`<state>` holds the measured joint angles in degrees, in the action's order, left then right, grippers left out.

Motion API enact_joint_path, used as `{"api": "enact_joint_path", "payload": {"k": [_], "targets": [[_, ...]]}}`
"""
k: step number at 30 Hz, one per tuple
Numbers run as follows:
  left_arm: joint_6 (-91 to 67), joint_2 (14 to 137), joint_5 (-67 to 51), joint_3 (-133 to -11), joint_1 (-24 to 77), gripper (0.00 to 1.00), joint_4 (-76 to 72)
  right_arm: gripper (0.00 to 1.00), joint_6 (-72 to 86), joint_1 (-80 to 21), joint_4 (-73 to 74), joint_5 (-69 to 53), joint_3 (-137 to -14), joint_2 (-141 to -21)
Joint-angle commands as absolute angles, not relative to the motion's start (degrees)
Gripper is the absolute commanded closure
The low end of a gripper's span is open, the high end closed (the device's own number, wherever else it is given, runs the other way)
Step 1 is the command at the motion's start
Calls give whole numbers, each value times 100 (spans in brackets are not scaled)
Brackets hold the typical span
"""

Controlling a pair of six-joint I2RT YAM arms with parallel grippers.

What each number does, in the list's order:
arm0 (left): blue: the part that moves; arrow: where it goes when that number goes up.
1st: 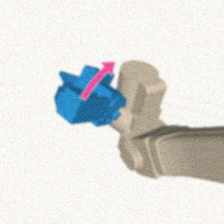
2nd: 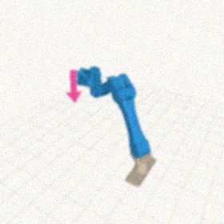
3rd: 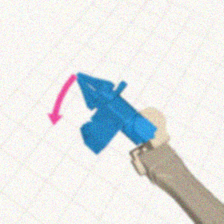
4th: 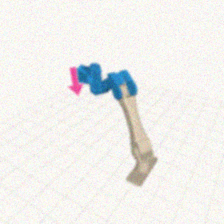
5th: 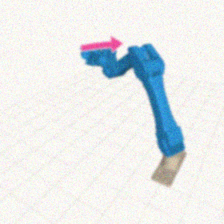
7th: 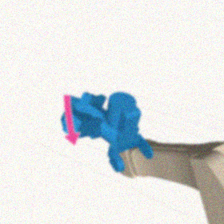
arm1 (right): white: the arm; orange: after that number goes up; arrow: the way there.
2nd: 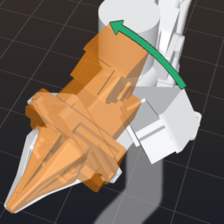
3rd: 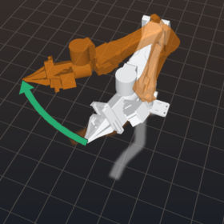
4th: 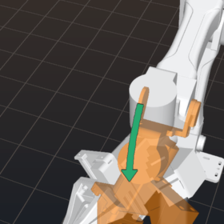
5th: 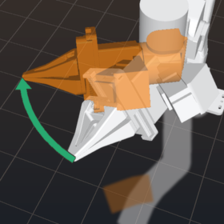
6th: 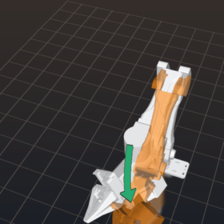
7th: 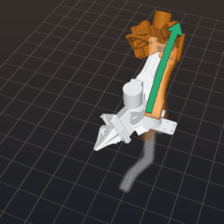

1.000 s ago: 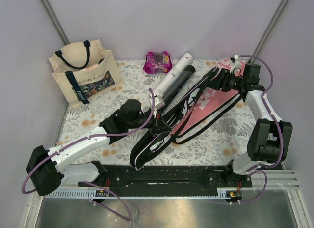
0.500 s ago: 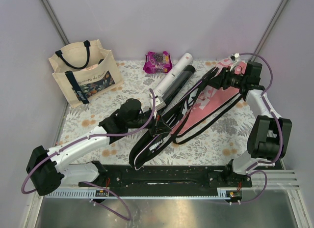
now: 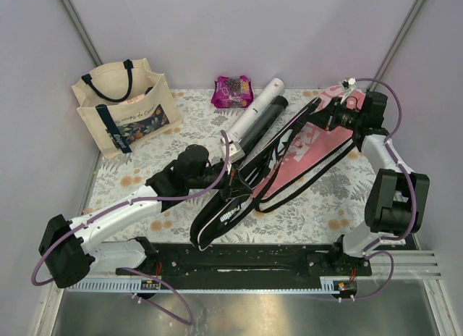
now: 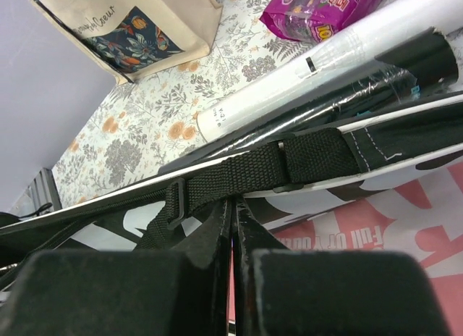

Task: Pack up the badminton gear
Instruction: Zip the racket bag at the center of the board.

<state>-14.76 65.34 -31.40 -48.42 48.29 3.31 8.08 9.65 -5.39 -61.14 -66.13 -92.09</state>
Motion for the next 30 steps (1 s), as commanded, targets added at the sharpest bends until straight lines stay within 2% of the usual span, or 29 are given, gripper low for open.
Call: {"api": "enact_joint_path", "payload": {"k": [1, 6, 16, 21, 23, 24, 28, 30], "targets": [[-1389, 6530, -3261, -5221, 4799, 100, -158, 100, 1450, 976, -1266, -6039, -6232, -8869], [-1371, 6592, -3217, -5256, 4799, 100, -176, 100, 941, 669, -423, -5564, -5907, -8386], [-1319, 6653, -2857, -5142, 4808, 100, -316, 100, 1424, 211, 579, -5520, -5608, -7735], [-1117, 6610, -2795, -5168, 4816, 100, -62, 100, 1511, 281, 695, -4783, -5844, -7585], [-950, 6522, -2690, -5273, 4816, 89, 350, 100, 1722, 377, 607, -4641, -6046, -7681], [-836, 6469, -2629, -5317, 4816, 88, 517, 100, 1853, 430, 589, -4675, -6169, -7751], [-651, 6170, -2207, -5151, 4816, 99, 493, 100, 2319, 387, 380, -5105, -6267, -7980], [-633, 6161, -2145, -5045, 4816, 100, 300, 100, 2443, 212, 133, -5264, -5978, -7884]]}}
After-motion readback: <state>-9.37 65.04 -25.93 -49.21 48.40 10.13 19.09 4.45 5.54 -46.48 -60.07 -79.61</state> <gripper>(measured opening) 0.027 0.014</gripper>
